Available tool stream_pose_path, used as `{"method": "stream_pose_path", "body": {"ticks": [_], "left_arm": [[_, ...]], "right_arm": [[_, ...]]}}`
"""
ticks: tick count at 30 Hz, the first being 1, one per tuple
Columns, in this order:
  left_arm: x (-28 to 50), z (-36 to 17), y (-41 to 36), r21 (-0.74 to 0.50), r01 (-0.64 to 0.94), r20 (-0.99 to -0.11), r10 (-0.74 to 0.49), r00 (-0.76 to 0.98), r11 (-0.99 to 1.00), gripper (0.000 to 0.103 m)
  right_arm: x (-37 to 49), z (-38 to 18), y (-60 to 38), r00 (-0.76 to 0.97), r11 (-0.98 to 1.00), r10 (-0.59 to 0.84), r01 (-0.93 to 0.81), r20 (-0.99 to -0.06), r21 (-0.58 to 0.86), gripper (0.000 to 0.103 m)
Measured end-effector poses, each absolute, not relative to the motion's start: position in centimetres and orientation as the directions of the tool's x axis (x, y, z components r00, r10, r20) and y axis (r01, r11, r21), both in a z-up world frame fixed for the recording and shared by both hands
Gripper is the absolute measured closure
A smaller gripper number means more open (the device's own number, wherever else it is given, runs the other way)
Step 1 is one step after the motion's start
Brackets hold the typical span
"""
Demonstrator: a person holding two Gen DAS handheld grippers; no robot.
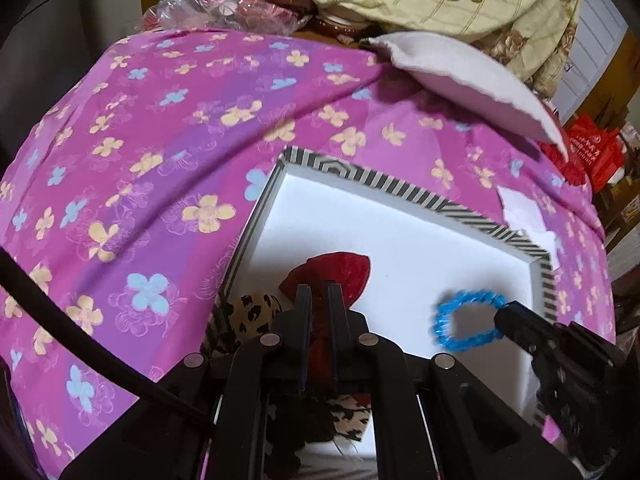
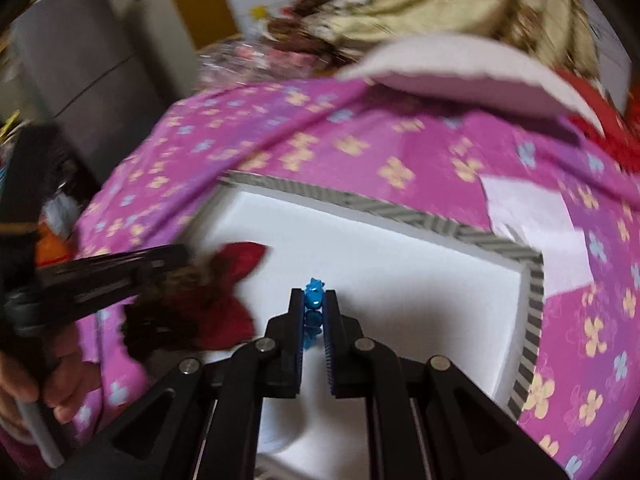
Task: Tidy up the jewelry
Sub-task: 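Lower the red bow into the tray with the left tool while the right tool drops the blue bracelet, then open and lift both tools away from the tray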
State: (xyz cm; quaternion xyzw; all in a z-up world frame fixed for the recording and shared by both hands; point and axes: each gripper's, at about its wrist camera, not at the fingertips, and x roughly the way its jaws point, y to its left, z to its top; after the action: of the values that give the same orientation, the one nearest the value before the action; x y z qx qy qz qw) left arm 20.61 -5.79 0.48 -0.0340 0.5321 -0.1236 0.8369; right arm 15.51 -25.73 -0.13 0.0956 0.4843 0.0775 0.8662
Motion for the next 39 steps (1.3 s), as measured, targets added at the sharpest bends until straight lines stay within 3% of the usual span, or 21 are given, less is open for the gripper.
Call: {"method": "stream_pose_path", "body": {"ticks": [10, 14, 16, 20, 27, 39], "left_arm": [[20.3, -1.2, -6.2, -0.197, 0.168, -0.894, -0.248, 0.373, 0.966, 0.074], [19.7, -0.8, -6.0, -0.196, 0.173, -0.892, -0.249, 0.378, 0.965, 0.074], [19.4, -0.4, -5.8, -0.187, 0.175, -0.891, -0.242, 0.385, 0.967, 0.072], [18.5, 0.5, -5.5, -0.169, 0.186, -0.885, -0.232, 0.404, 0.968, 0.067], [15.5, 2.3, -4.9, -0.121, 0.201, -0.875, -0.201, 0.441, 0.972, 0.066], [8.7, 4.3, -3.8, -0.075, 0.22, -0.859, -0.175, 0.481, 0.973, 0.066]], "right_arm": [[16.3, -4.4, -26.2, 0.432, 0.969, 0.224, -0.004, -0.873, 0.246, 0.094], [16.0, -4.1, -25.6, 0.431, 0.964, 0.248, -0.023, -0.868, 0.264, 0.083], [15.6, -3.5, -25.6, 0.437, 0.961, 0.255, -0.021, -0.863, 0.274, 0.076], [14.3, -1.7, -26.0, 0.464, 0.962, 0.252, -0.027, -0.849, 0.271, 0.073], [10.5, 1.9, -26.6, 0.507, 0.958, 0.262, -0.035, -0.821, 0.284, 0.057], [1.6, 4.9, -25.7, 0.554, 0.955, 0.273, -0.058, -0.786, 0.291, 0.052]]}}
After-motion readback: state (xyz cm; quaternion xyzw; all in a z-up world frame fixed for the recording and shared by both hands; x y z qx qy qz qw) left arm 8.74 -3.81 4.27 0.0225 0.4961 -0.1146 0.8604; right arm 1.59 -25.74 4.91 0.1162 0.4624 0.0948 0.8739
